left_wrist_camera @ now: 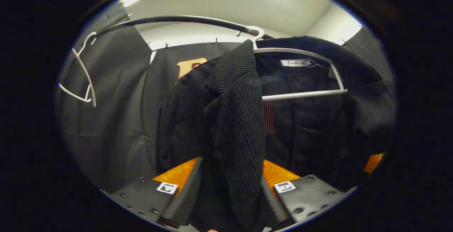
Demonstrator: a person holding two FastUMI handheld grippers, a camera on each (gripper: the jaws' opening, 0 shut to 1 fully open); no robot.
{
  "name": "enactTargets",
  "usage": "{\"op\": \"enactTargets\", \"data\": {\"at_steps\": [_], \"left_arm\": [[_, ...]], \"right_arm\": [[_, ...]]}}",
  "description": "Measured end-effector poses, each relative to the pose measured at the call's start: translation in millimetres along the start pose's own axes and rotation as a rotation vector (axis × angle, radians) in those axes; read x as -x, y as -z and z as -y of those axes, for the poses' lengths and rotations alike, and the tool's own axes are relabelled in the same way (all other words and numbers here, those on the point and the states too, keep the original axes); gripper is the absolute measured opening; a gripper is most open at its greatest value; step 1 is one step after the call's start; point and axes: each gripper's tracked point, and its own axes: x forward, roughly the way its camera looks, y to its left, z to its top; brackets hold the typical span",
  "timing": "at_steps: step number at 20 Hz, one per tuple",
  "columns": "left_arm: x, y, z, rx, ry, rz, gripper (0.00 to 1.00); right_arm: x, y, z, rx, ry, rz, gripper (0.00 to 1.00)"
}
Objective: Grasp the clothes on the hanger with both hands and then place them into the laundry hamper below.
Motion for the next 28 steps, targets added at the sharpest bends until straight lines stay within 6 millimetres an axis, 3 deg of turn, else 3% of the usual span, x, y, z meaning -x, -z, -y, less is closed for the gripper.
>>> {"op": "enactTargets", "data": {"at_steps": [5,6,8,9,12,15,18,19,23,25,28], "left_arm": [[-5,0,-17,0.064,0.044,-0.033,0.18],[-4,-1,-12,0.095,0.083,-0.038,0.15],[-4,-4,-18,0.132,0.069,-0.035,0.16],[-5,-8,-19,0.132,0.069,-0.028,0.11],[0,-14,-19,0.115,0.096,-0.012,0.08],[13,-22,-40,0.120,0.055,0.002,0.14],[11,-25,-39,0.126,0.061,0.008,0.11],[12,-26,-38,0.124,0.066,0.012,0.11],[8,-29,-34,0.136,0.095,0.020,0.11],[6,-31,-37,0.134,0.099,0.028,0.11],[11,-36,-35,0.133,0.109,0.037,0.11]], "right_arm": [[4,-7,12,0.037,0.128,0.037,0.03],[4,-8,13,0.037,0.135,0.042,0.03],[4,-6,10,-0.013,0.126,0.014,0.03],[5,-8,12,-0.035,0.132,0.012,0.02],[10,-30,36,-0.031,0.196,0.066,0.02],[13,-77,64,0.005,0.271,0.177,0.02],[16,-124,97,0.065,0.347,0.246,0.05],[14,-137,107,0.075,0.363,0.257,0.01],[-7,-176,150,0.106,0.428,0.287,0.01],[-19,-189,160,0.113,0.442,0.298,0.01],[-46,-191,174,0.142,0.449,0.281,0.02]]}}
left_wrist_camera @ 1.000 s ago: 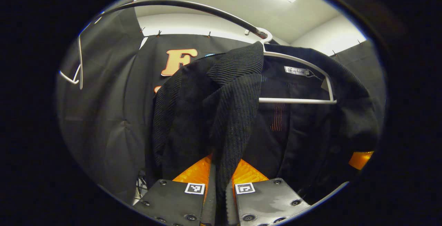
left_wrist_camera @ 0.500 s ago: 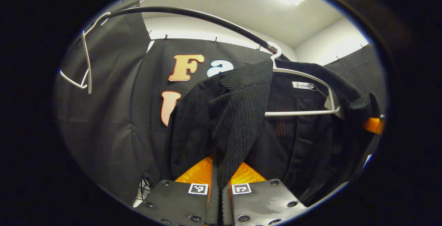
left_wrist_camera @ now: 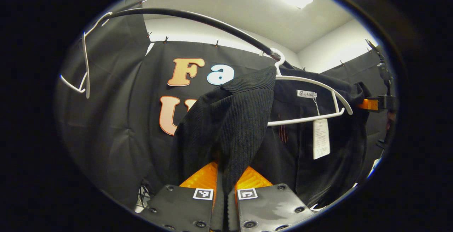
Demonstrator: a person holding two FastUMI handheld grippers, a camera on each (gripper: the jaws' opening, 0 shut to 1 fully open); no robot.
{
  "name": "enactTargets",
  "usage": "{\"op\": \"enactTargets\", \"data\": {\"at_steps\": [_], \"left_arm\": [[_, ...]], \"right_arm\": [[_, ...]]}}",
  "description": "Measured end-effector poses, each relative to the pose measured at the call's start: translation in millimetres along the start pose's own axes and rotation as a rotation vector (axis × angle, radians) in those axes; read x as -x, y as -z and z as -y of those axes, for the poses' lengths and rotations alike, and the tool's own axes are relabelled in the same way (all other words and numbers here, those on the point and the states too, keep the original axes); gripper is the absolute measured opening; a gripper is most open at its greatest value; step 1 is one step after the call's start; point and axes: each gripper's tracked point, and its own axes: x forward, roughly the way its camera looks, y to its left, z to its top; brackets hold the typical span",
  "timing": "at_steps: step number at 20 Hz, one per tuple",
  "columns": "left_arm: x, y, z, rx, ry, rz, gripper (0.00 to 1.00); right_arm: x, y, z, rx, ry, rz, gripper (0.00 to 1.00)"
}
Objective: Grasp the clothes on the hanger with both hands and then place them into the laundry hamper below.
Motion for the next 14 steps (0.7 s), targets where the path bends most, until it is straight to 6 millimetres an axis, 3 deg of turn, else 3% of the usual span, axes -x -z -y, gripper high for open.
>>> {"op": "enactTargets", "data": {"at_steps": [3,5,11,14], "left_arm": [[3,-9,-4,-0.008,0.000,0.013,0.11],[2,-16,-6,-0.014,-0.008,0.025,0.11],[-9,-29,-14,0.016,-0.011,0.026,0.11],[-12,-54,-31,-0.048,-0.064,0.093,0.11]], "right_arm": [[-17,30,-7,-0.004,-0.022,-0.062,0.01],[-15,47,-16,0.004,-0.039,-0.077,0.01],[25,110,-66,-0.055,-0.142,-0.184,0.02],[51,135,-99,-0.054,-0.212,-0.228,0.02]]}}
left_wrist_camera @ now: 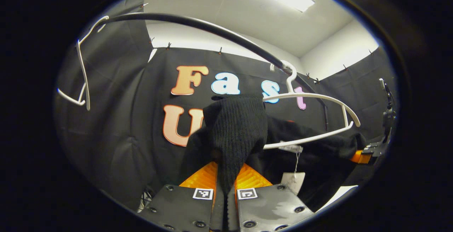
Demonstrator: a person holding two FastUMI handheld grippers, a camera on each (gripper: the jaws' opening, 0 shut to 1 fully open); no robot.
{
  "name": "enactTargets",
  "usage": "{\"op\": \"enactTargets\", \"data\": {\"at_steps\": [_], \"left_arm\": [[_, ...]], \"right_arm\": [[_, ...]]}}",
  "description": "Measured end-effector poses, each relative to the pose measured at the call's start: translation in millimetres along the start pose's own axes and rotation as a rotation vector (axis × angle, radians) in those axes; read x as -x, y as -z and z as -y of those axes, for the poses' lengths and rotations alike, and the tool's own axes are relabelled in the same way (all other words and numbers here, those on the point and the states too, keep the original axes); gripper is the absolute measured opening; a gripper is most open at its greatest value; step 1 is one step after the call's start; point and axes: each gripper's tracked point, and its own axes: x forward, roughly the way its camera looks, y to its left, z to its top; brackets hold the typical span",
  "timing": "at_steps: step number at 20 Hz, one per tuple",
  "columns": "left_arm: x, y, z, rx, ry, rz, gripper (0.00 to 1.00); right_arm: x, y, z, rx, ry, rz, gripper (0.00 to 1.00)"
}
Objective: Grasp the clothes on the hanger with both hands and then place them into the laundry hamper below.
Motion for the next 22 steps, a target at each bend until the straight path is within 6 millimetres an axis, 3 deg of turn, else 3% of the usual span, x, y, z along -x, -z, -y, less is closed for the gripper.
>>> {"op": "enactTargets", "data": {"at_steps": [4,8,11,18,21,22], "left_arm": [[-21,-30,-16,-0.054,-0.010,0.053,0.08],[-29,-42,-31,-0.101,-0.041,0.060,0.11],[-36,-41,-45,-0.095,-0.060,0.053,0.11],[-54,-36,-85,-0.101,-0.129,-0.002,0.11],[-52,-28,-100,-0.120,-0.159,-0.035,0.08],[-49,-23,-104,-0.121,-0.169,-0.050,0.14]], "right_arm": [[12,23,-43,-0.035,-0.080,-0.033,0.02],[20,34,-72,-0.054,-0.141,-0.046,0.02],[26,40,-92,-0.074,-0.173,-0.055,0.02],[39,50,-112,-0.099,-0.226,-0.061,0.02],[45,53,-121,-0.109,-0.245,-0.071,0.02],[49,53,-124,-0.111,-0.253,-0.071,0.02]]}}
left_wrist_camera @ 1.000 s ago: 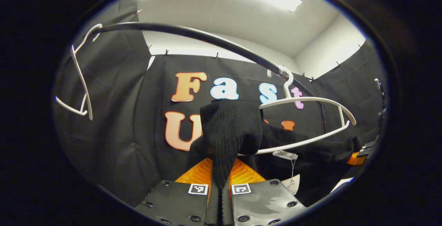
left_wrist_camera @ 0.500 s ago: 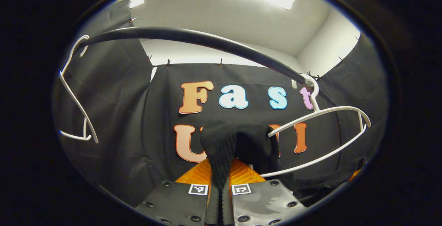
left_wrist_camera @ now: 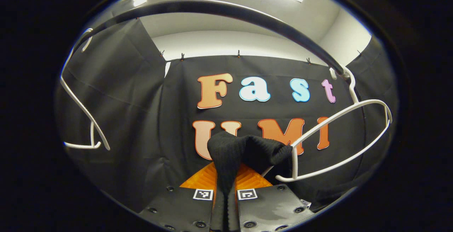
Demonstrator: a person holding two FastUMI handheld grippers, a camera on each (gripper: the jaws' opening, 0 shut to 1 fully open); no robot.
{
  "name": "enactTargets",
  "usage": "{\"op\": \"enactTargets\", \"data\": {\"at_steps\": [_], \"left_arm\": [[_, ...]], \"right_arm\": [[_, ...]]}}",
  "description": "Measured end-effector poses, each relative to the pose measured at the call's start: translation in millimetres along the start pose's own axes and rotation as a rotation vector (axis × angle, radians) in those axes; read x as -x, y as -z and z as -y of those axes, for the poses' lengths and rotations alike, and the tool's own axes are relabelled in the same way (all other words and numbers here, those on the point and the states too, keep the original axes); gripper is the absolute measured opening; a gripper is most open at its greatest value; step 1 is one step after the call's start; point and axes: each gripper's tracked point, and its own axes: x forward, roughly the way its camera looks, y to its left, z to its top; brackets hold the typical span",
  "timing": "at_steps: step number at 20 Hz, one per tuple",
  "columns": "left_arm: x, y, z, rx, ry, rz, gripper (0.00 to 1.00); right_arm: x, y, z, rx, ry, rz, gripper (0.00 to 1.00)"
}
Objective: Grasp the clothes on the hanger with both hands and then place them into the laundry hamper below.
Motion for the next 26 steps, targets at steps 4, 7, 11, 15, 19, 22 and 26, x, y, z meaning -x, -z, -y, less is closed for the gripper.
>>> {"op": "enactTargets", "data": {"at_steps": [4,7,11,15,19,22,26], "left_arm": [[7,23,-15,-0.033,-0.033,-0.045,0.11],[23,56,-22,0.008,-0.040,-0.122,0.11],[56,89,-26,-0.016,-0.039,-0.194,0.11],[85,110,-25,-0.044,-0.012,-0.262,0.11],[120,143,-28,-0.064,-0.007,-0.330,0.11],[148,179,-38,-0.091,-0.021,-0.395,0.11],[192,234,-39,-0.047,-0.020,-0.519,0.11]], "right_arm": [[4,12,-13,-0.016,-0.031,-0.020,0.02],[5,17,-25,-0.029,-0.059,-0.033,0.02],[15,34,-46,-0.030,-0.111,-0.069,0.02],[17,55,-68,-0.030,-0.164,-0.119,0.02],[18,86,-96,-0.029,-0.211,-0.194,0.02],[24,119,-114,-0.036,-0.246,-0.270,0.02],[31,168,-136,-0.064,-0.278,-0.403,0.03]]}}
